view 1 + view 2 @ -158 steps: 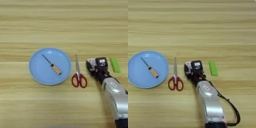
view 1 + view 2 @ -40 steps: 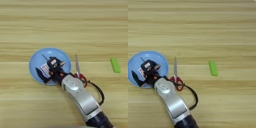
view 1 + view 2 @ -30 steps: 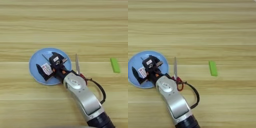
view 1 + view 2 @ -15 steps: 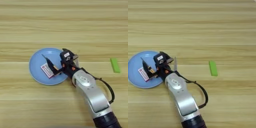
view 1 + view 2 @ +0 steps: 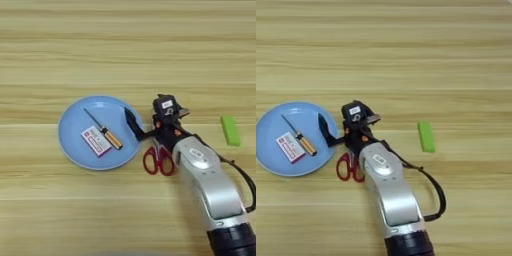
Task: Move the objects on the table
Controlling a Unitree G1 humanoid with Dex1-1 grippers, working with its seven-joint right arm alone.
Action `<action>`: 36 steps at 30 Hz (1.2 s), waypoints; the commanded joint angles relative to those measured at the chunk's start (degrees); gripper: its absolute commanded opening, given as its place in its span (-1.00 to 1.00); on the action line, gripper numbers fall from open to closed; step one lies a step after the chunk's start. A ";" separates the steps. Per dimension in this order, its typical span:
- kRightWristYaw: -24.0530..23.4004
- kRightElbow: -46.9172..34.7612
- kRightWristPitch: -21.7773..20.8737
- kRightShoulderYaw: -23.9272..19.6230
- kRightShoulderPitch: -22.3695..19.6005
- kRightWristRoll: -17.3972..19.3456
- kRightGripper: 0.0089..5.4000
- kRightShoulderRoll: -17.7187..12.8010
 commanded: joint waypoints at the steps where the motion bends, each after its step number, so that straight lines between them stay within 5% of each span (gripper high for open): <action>1: -0.54 -1.67 -2.41 -1.86 -2.68 0.79 0.99 -0.52; 15: -1.39 2.25 -4.65 -11.91 -1.70 2.34 0.99 -4.74; 36: -1.22 4.29 -5.43 -6.22 -0.23 0.63 0.99 -3.27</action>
